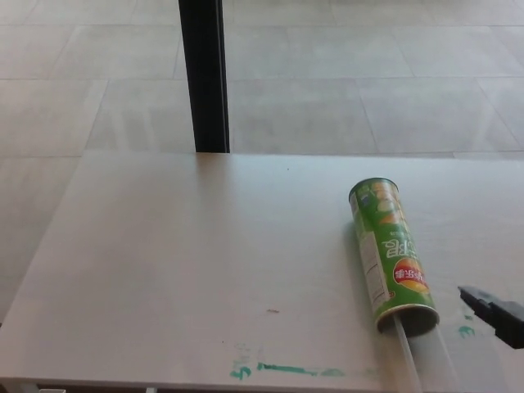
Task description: Use the finger on the right hand of the robot to pull out the chips tray kept inside a container in the middle of the desk
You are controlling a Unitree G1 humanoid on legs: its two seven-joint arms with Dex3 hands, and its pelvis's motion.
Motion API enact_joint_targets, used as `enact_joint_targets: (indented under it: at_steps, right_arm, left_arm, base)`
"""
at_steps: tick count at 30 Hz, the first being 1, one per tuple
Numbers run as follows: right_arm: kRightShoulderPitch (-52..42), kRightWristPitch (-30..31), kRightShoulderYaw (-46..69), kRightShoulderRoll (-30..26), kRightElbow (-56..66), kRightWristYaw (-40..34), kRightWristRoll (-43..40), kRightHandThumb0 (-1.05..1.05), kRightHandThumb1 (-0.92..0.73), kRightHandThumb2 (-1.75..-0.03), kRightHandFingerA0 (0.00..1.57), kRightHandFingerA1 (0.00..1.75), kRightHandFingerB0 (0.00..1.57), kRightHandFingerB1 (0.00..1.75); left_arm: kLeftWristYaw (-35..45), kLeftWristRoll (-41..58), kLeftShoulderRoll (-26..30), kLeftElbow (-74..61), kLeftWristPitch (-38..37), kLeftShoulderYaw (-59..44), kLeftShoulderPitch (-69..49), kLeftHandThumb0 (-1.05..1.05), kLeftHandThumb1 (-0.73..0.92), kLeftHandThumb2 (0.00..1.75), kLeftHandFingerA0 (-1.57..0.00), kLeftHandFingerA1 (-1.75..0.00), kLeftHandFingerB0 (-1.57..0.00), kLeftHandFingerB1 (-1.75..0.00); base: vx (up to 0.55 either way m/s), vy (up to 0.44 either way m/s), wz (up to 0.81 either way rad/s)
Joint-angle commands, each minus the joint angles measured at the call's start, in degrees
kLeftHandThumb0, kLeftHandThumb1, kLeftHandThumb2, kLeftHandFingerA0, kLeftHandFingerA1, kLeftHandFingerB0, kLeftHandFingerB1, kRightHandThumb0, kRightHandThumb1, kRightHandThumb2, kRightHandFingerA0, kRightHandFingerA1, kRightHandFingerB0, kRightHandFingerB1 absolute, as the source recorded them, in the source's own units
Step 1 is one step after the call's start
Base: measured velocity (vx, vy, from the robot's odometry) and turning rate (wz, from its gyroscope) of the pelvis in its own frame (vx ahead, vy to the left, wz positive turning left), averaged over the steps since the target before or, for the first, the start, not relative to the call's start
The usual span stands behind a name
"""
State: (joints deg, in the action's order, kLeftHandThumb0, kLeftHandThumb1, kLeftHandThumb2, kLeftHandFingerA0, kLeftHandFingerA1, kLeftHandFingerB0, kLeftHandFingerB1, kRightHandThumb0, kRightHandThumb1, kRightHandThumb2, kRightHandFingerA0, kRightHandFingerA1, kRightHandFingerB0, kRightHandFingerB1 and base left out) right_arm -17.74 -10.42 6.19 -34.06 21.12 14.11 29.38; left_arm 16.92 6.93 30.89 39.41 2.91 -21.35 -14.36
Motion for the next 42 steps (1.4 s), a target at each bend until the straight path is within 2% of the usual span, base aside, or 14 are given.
enact_joint_targets:
  at_steps: [1, 8, 11, 17, 21, 23, 29, 30, 33, 36, 37, 38, 41, 42]
  right_arm:
    - [-3.95, 1.77, 5.34, -1.13, 1.51, 3.22, -5.19, -0.34, -0.5, -0.55, 0.86, 1.2, 0.0, 0.0]
    - [-9.18, 1.52, 20.57, -3.09, -6.35, 4.44, -12.04, -0.4, -0.44, -0.71, 0.93, 1.13, 0.0, 0.0]
    - [-9.16, -1.94, 26.27, -1.89, -14.44, 0.95, -14.72, -0.31, -0.48, -0.54, 0.96, 1.11, 0.0, 0.14]
    - [-5.79, -3.65, 30.82, 1.0, -31.94, -6.73, -16.08, -0.35, -0.45, -0.66, 0.91, 1.26, 0.0, 0.14]
    - [-2.14, -5.77, 30.15, 2.74, -41.18, -11.76, -15.66, -0.36, -0.42, -0.69, 0.93, 1.21, 0.0, 0.23]
    - [0.51, -4.39, 30.69, 5.41, -45.66, -13.91, -17.46, -0.3, -0.4, -0.65, 0.96, 1.38, 0.0, 0.39]
    - [5.8, 1.07, 34.72, 12.0, -48.87, -11.85, -26.31, -0.23, -0.34, -0.78, 1.03, 1.3, 0.0, 0.4]
    - [7.06, 0.08, 34.59, 12.97, -51.79, -13.77, -25.74, -0.29, -0.29, -0.85, 1.1, 1.19, 0.0, 0.57]
    - [8.87, 3.34, 34.39, 14.19, -56.12, -15.97, -24.68, -0.3, -0.41, -0.64, 0.98, 1.1, 0.0, 0.68]
    - [9.38, 0.37, 35.52, 14.36, -59.77, -16.03, -26.57, -0.23, -0.39, -0.66, 0.97, 1.18, 0.0, 0.69]
    - [9.4, 0.21, 35.52, 14.09, -60.87, -14.62, -27.39, -0.26, -0.29, -0.82, 1.02, 1.1, 0.0, 0.57]
    - [7.61, 0.8, 36.22, 14.8, -59.83, -12.5, -29.15, -0.2, -0.4, -0.68, 0.91, 1.31, 0.0, 0.67]
    - [6.45, 1.87, 35.0, 14.03, -59.93, -10.1, -29.39, -0.26, -0.39, -0.65, 0.91, 1.3, 0.0, 0.68]
    - [6.74, 2.76, 34.96, 14.11, -60.25, -9.67, -30.16, -0.26, -0.28, -0.82, 1.04, 1.13, 0.05, 0.58]
  left_arm:
    - [-0.29, 0.28, 0.63, 0.28, -0.26, -0.58, -0.08, -0.22, 0.65, 0.63, -0.6, -0.74, -0.49, -0.6]
    - [-0.23, -0.02, 1.21, 0.21, -0.99, -0.68, -0.56, -0.21, 0.66, 0.64, -0.59, -0.72, -0.48, -0.58]
    - [-0.28, -0.13, 1.06, 1.17, -1.32, -0.54, -0.58, -0.21, 0.67, 0.63, -0.59, -0.72, -0.47, -0.57]
    - [0.01, 0.05, 0.81, 1.14, -1.4, -0.36, -0.51, -0.21, 0.66, 0.63, -0.59, -0.72, -0.47, -0.58]
    - [-0.4, 0.23, 0.51, 0.82, -1.12, -0.58, -0.81, -0.22, 0.65, 0.63, -0.6, -0.74, -0.49, -0.59]
    - [-0.25, 0.38, 0.16, 0.56, -1.02, -0.51, -1.01, -0.23, 0.65, 0.64, -0.59, -0.74, -0.47, -0.6]
    - [0.04, 0.64, -0.12, 2.38, -2.02, -0.65, -0.68, -0.22, 0.63, 0.64, -0.59, -0.74, -0.49, -0.6]
    - [-0.1, 0.39, -0.03, 2.63, -2.2, -0.49, -0.66, -0.24, 0.63, 0.64, -0.6, -0.75, -0.5, -0.61]
    - [-0.26, -0.49, 0.27, 1.42, -2.51, 0.22, -1.69, -0.25, 0.63, 0.63, -0.62, -0.75, -0.51, -0.6]
    - [-0.37, -0.61, 0.17, 1.35, -2.08, 0.74, -1.02, -0.24, 0.64, 0.62, -0.62, -0.75, -0.5, -0.59]
    - [-0.51, -0.72, 0.17, 1.74, -2.37, 0.85, -0.87, -0.24, 0.63, 0.62, -0.62, -0.74, -0.51, -0.59]
    - [-0.33, -1.06, 0.25, 2.16, -2.7, 1.36, -0.39, -0.24, 0.63, 0.63, -0.62, -0.74, -0.51, -0.6]
    - [-0.82, -1.15, 0.23, 2.62, -1.9, 1.78, 0.21, -0.24, 0.64, 0.62, -0.61, -0.73, -0.52, -0.6]
    - [-0.38, -0.79, 0.29, 3.02, -2.19, 1.65, 0.31, -0.24, 0.63, 0.62, -0.6, -0.74, -0.52, -0.6]
  base:
    - [0.0, 0.0, 0.0]
    - [0.0, 0.0, 0.0]
    - [0.0, 0.0, 0.0]
    - [0.0, 0.0, 0.0]
    - [0.0, 0.0, 0.0]
    - [0.0, 0.0, 0.0]
    - [0.0, 0.0, 0.0]
    - [0.0, 0.0, 0.0]
    - [0.0, 0.0, 0.0]
    - [0.0, 0.0, 0.0]
    - [0.0, 0.0, 0.0]
    - [0.0, 0.0, 0.0]
    - [0.0, 0.0, 0.0]
    - [0.0, 0.0, 0.0]
